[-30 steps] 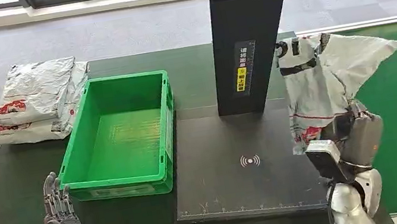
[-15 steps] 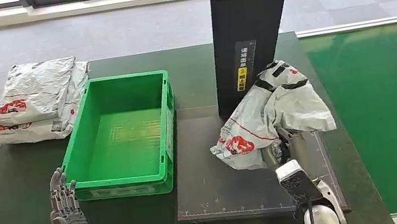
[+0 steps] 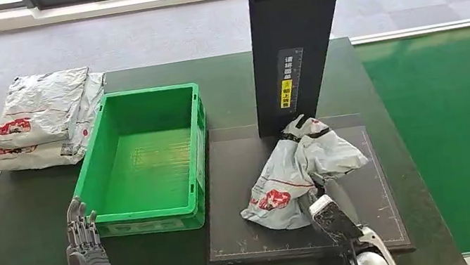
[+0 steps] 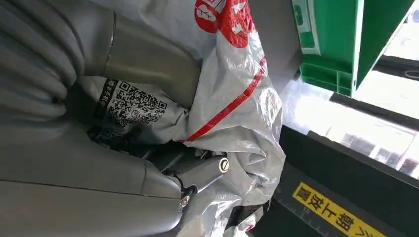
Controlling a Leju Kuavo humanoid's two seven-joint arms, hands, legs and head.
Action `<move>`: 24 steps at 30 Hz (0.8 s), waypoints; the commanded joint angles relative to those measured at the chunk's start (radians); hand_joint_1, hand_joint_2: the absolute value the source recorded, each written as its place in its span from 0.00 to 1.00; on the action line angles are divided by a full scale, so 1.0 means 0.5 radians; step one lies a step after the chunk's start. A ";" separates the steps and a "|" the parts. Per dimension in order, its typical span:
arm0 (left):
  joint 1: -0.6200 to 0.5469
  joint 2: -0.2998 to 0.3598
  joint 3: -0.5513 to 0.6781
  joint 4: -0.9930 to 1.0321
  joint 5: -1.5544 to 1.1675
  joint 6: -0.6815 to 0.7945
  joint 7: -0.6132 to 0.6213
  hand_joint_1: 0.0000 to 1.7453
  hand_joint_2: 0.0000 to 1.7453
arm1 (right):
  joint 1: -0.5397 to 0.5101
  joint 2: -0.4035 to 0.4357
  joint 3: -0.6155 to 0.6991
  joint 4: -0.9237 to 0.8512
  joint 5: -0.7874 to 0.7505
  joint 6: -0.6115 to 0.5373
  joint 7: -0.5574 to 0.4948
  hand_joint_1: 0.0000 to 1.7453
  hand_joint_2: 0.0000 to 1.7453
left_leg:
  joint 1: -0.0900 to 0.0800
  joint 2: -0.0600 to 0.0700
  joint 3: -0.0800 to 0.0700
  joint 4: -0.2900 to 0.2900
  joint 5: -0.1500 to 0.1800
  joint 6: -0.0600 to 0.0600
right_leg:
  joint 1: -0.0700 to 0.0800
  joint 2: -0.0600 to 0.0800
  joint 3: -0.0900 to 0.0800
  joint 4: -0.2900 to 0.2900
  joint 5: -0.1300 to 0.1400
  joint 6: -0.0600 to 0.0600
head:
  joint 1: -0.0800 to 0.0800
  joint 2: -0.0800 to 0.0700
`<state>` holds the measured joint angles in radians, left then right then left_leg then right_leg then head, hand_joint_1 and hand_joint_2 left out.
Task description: Moved the parcel from conveyor to table for the left to box.
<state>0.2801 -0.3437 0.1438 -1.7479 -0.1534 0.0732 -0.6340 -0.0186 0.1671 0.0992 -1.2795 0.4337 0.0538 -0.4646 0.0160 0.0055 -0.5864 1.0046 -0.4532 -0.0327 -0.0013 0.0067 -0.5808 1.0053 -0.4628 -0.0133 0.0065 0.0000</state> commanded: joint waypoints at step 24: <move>0.061 0.010 -0.411 -0.215 -0.432 0.390 0.162 0.00 0.00 | 0.113 -0.023 -0.148 -0.493 -0.413 0.478 -0.171 0.00 1.00 | -0.002 -0.002 0.002 0.000 -0.001 0.005 | -0.001 -0.002 0.003 -0.003 -0.001 0.004 | 0.000 0.000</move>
<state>0.2653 -0.3346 0.0623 -1.7899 -0.3019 0.1622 -0.5947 0.0748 0.1595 0.0919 -1.5477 0.1126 0.3948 -0.5962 0.0157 0.0054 -0.5862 1.0047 -0.4540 -0.0319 -0.0016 0.0070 -0.5805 1.0049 -0.4635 -0.0125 0.0065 0.0000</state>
